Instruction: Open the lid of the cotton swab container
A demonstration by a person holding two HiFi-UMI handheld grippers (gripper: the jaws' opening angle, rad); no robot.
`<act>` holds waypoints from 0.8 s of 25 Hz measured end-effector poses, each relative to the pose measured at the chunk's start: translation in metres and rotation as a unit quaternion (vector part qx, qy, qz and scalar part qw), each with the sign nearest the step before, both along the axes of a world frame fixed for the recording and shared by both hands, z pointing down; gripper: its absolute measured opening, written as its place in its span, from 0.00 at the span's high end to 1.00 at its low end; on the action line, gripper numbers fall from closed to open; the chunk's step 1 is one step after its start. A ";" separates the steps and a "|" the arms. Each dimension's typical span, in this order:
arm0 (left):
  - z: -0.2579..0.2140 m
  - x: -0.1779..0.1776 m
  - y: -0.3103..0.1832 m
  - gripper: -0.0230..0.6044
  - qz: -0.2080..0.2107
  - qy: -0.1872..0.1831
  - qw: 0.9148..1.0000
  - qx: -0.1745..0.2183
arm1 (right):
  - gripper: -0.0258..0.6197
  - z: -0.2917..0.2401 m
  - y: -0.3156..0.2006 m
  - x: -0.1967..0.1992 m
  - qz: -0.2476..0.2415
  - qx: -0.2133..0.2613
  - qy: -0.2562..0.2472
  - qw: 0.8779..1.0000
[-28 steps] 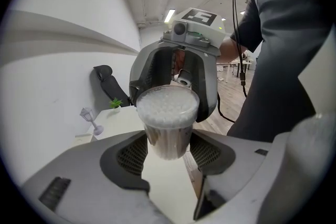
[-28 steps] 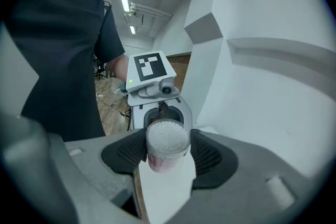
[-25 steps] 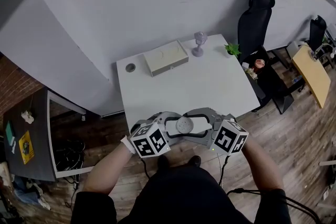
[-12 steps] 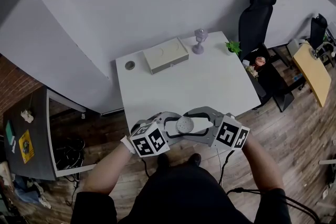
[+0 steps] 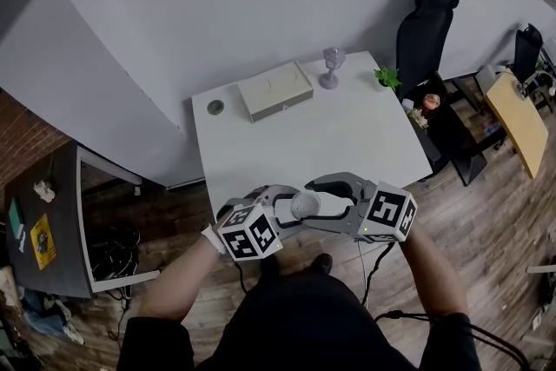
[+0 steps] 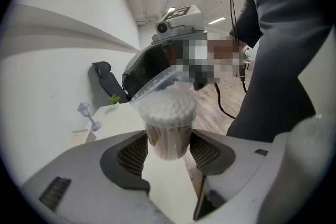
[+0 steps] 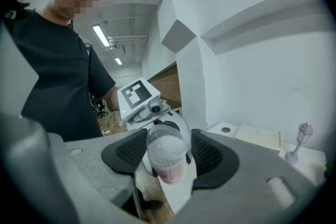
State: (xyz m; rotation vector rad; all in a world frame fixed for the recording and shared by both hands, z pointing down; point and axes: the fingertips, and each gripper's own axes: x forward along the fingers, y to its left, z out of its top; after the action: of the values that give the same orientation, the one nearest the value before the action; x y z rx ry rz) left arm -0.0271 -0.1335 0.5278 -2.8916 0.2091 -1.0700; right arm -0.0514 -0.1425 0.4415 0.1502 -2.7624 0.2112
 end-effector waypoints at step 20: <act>0.003 0.007 0.007 0.57 0.004 0.010 1.000 -0.011 | 0.59 -0.025 -0.069 0.025 0.175 -0.018 -0.124 0.977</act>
State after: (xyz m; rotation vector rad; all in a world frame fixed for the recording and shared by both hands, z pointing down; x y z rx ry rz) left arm -0.0201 -0.1263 0.5309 -2.9204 0.1867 -1.0487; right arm -0.0260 -0.2113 0.4165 0.6450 -2.9573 0.3940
